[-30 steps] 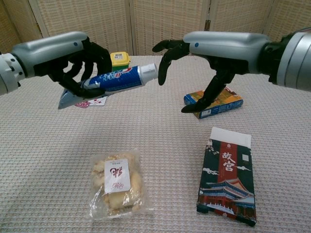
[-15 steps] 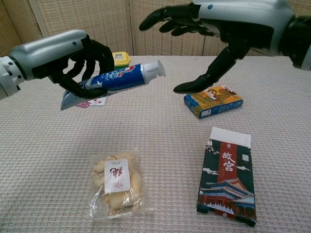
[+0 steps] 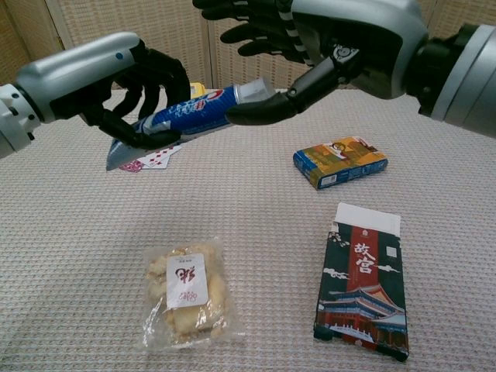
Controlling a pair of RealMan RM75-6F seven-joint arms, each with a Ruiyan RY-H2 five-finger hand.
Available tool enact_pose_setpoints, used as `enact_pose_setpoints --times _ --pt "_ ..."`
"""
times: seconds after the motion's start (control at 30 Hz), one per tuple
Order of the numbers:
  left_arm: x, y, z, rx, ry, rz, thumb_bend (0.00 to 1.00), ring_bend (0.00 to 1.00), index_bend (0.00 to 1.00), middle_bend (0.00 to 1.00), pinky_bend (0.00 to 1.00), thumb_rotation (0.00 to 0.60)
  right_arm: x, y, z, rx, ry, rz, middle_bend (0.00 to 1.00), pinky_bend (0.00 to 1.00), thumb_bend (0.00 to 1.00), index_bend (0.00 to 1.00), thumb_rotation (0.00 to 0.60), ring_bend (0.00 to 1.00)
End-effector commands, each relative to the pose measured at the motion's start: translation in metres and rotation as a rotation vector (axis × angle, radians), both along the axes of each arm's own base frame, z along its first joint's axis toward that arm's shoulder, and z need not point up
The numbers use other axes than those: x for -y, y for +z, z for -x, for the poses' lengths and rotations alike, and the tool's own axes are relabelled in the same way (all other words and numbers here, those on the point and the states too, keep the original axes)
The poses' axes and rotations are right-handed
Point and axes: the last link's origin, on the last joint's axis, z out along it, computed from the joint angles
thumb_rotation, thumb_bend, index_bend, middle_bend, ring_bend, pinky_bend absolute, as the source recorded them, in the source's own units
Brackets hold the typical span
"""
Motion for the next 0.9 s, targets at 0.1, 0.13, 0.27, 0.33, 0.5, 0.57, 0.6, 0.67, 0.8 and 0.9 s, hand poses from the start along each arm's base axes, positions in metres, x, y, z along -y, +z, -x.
enact_pose_setpoints --times 0.1,0.13,0.27,0.33,0.5,0.57,0.6,0.67,0.8,0.9 --pt "0.001 0.001 -0.001 0.015 -0.006 -0.002 0.74 0.75 0.82 0.82 0.81 0.600 0.001 -0.004 -0.004 0.033 0.005 -0.013 0.00 0.00 0.27 0.00 0.547 0.00" --pt "0.001 0.001 -0.002 0.024 -0.009 -0.002 0.74 0.75 0.82 0.82 0.81 0.600 0.002 -0.005 -0.006 0.056 -0.002 -0.026 0.00 0.00 0.27 0.00 0.547 0.00" --pt "0.002 0.001 -0.002 0.026 -0.016 -0.004 0.74 0.75 0.82 0.82 0.81 0.600 0.003 -0.009 -0.009 0.091 -0.005 -0.037 0.00 0.00 0.27 0.00 0.548 0.00" --pt "0.002 0.001 -0.002 0.033 -0.016 -0.005 0.74 0.75 0.82 0.82 0.81 0.600 0.003 -0.010 -0.010 0.111 -0.006 -0.044 0.00 0.00 0.27 0.00 0.547 0.00" --pt "0.001 0.003 -0.003 0.054 -0.013 -0.001 0.74 0.75 0.82 0.82 0.81 0.600 0.004 -0.013 -0.013 0.153 -0.010 -0.053 0.00 0.00 0.27 0.00 0.546 0.00" --pt "0.001 0.004 -0.004 0.063 -0.011 0.003 0.74 0.75 0.82 0.82 0.81 0.600 0.004 -0.014 -0.014 0.159 -0.008 -0.047 0.00 0.00 0.27 0.00 0.545 0.00" --pt "0.001 0.004 -0.004 0.066 -0.011 0.003 0.74 0.75 0.82 0.82 0.81 0.600 0.004 -0.014 -0.014 0.162 -0.006 -0.041 0.00 0.00 0.27 0.00 0.545 0.00" --pt "0.001 0.005 -0.004 0.072 -0.010 0.004 0.74 0.75 0.82 0.82 0.81 0.600 0.004 -0.015 -0.013 0.166 -0.007 -0.040 0.00 0.00 0.27 0.00 0.546 0.00" --pt "0.001 0.007 -0.004 0.081 -0.012 0.003 0.74 0.75 0.82 0.82 0.81 0.600 0.005 -0.017 -0.015 0.174 -0.009 -0.047 0.00 0.00 0.27 0.00 0.546 0.00" --pt "0.001 0.007 -0.004 0.084 -0.012 0.008 0.74 0.75 0.82 0.82 0.81 0.600 0.006 -0.019 -0.018 0.183 -0.009 -0.050 0.00 0.00 0.27 0.00 0.545 0.00"
